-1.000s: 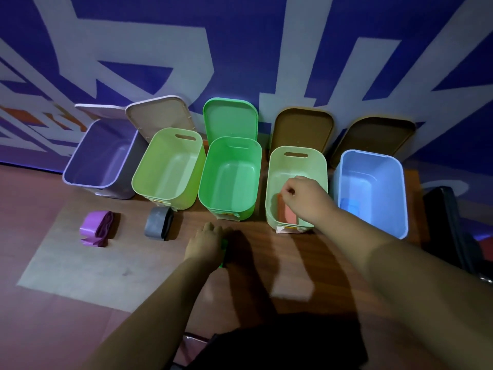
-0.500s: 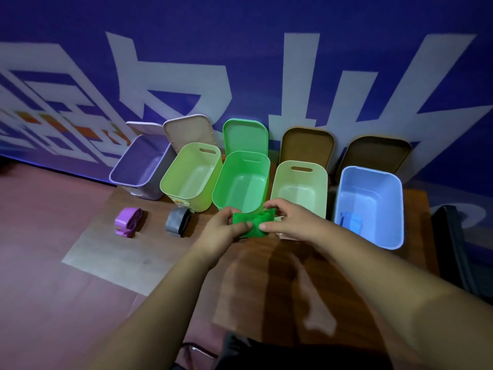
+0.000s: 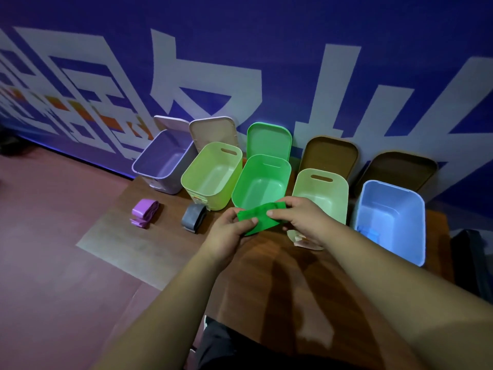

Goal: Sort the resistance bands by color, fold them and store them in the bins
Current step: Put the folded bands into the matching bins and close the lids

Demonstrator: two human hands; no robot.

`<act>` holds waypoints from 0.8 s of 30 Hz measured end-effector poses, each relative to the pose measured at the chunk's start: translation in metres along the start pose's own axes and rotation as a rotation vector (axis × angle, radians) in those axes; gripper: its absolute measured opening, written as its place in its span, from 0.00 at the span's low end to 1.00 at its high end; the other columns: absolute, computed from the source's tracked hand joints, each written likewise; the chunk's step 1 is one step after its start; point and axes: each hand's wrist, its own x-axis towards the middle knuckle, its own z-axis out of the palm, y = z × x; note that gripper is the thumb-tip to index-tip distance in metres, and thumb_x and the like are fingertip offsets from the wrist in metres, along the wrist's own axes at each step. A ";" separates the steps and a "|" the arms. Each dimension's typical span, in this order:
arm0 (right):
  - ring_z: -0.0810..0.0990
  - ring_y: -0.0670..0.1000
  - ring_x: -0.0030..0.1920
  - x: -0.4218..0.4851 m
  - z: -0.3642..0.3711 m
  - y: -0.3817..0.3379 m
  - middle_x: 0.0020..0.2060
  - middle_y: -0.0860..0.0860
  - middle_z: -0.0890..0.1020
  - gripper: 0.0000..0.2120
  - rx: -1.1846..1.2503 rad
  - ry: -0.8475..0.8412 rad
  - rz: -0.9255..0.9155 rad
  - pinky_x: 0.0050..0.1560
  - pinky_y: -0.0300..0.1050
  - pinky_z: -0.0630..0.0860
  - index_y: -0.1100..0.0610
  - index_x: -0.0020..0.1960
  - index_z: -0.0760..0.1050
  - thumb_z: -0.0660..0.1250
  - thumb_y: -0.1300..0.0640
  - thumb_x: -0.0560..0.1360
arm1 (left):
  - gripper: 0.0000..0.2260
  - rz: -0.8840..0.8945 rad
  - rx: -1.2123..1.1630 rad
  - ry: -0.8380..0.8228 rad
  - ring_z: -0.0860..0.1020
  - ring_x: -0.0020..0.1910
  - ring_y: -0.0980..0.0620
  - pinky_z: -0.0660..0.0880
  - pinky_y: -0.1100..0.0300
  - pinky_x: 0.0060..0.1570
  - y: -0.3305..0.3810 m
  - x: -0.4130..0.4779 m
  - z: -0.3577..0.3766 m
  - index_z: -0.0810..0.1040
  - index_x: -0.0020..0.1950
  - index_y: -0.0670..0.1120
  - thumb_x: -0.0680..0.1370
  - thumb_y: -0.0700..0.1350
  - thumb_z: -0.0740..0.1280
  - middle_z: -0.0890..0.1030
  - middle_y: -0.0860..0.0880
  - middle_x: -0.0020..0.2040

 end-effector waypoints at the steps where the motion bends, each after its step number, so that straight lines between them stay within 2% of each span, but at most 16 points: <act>1: 0.87 0.50 0.48 0.006 0.003 -0.004 0.49 0.51 0.89 0.10 -0.042 0.032 -0.008 0.45 0.42 0.81 0.54 0.55 0.85 0.80 0.57 0.75 | 0.12 0.021 0.037 -0.001 0.86 0.51 0.44 0.85 0.53 0.51 0.001 0.008 -0.007 0.75 0.62 0.38 0.80 0.31 0.70 0.86 0.40 0.53; 4: 0.87 0.51 0.51 0.030 0.012 -0.017 0.49 0.49 0.88 0.11 -0.196 0.115 -0.021 0.55 0.48 0.81 0.49 0.53 0.85 0.81 0.53 0.73 | 0.12 0.056 0.236 -0.030 0.84 0.46 0.51 0.81 0.61 0.45 0.007 0.034 -0.029 0.75 0.62 0.38 0.80 0.32 0.72 0.85 0.42 0.51; 6: 0.86 0.53 0.49 0.048 0.020 -0.026 0.47 0.51 0.87 0.10 -0.252 0.153 -0.013 0.52 0.49 0.80 0.49 0.53 0.85 0.81 0.54 0.72 | 0.13 0.038 0.366 -0.056 0.83 0.45 0.55 0.78 0.65 0.43 0.014 0.054 -0.049 0.76 0.63 0.40 0.80 0.36 0.73 0.85 0.44 0.51; 8: 0.83 0.51 0.46 0.065 0.028 -0.037 0.45 0.50 0.86 0.10 -0.312 0.182 -0.016 0.48 0.47 0.76 0.49 0.53 0.84 0.80 0.55 0.73 | 0.12 0.033 0.471 -0.097 0.83 0.47 0.55 0.77 0.63 0.46 0.021 0.073 -0.071 0.77 0.61 0.44 0.79 0.39 0.74 0.85 0.45 0.53; 11: 0.79 0.50 0.42 0.090 0.041 -0.052 0.42 0.48 0.83 0.09 -0.380 0.270 -0.023 0.44 0.46 0.72 0.49 0.52 0.83 0.80 0.55 0.74 | 0.12 -0.002 0.558 -0.139 0.83 0.52 0.51 0.79 0.61 0.52 0.032 0.103 -0.105 0.77 0.60 0.43 0.79 0.34 0.72 0.85 0.45 0.54; 13: 0.77 0.50 0.39 0.104 0.052 -0.057 0.41 0.49 0.81 0.09 -0.421 0.337 -0.013 0.39 0.46 0.69 0.49 0.52 0.82 0.79 0.54 0.75 | 0.10 -0.032 0.642 -0.177 0.82 0.46 0.53 0.78 0.65 0.45 0.042 0.115 -0.127 0.77 0.60 0.41 0.80 0.33 0.70 0.84 0.46 0.49; 15: 0.77 0.52 0.38 0.111 0.063 -0.058 0.41 0.50 0.81 0.08 -0.446 0.404 0.004 0.37 0.46 0.70 0.49 0.52 0.81 0.78 0.54 0.76 | 0.06 -0.054 0.775 -0.239 0.82 0.41 0.53 0.76 0.61 0.41 0.048 0.124 -0.149 0.78 0.57 0.44 0.81 0.39 0.71 0.84 0.46 0.44; 17: 0.81 0.55 0.41 0.115 0.069 -0.057 0.44 0.52 0.83 0.07 -0.482 0.474 0.032 0.39 0.47 0.73 0.49 0.52 0.80 0.77 0.54 0.77 | 0.04 -0.077 0.907 -0.290 0.82 0.39 0.51 0.79 0.55 0.43 0.052 0.134 -0.170 0.78 0.52 0.48 0.80 0.41 0.72 0.84 0.46 0.42; 19: 0.82 0.55 0.44 0.118 0.070 -0.055 0.46 0.52 0.83 0.08 -0.538 0.520 0.082 0.41 0.46 0.75 0.49 0.53 0.80 0.76 0.54 0.77 | 0.03 -0.074 1.032 -0.313 0.82 0.39 0.47 0.81 0.48 0.47 0.056 0.145 -0.183 0.78 0.48 0.47 0.79 0.41 0.71 0.84 0.45 0.41; 22: 0.81 0.53 0.44 0.123 0.067 -0.050 0.48 0.53 0.83 0.09 -0.608 0.532 0.153 0.40 0.44 0.73 0.51 0.56 0.80 0.76 0.55 0.77 | 0.04 -0.010 1.259 -0.332 0.82 0.46 0.39 0.79 0.46 0.49 0.059 0.159 -0.196 0.78 0.46 0.41 0.77 0.41 0.68 0.84 0.40 0.44; 24: 0.80 0.54 0.46 0.127 0.065 -0.045 0.48 0.53 0.82 0.09 -0.673 0.515 0.185 0.39 0.45 0.72 0.51 0.56 0.81 0.76 0.56 0.77 | 0.07 0.037 1.337 -0.328 0.80 0.54 0.38 0.76 0.48 0.54 0.056 0.165 -0.205 0.80 0.50 0.39 0.77 0.42 0.67 0.83 0.38 0.51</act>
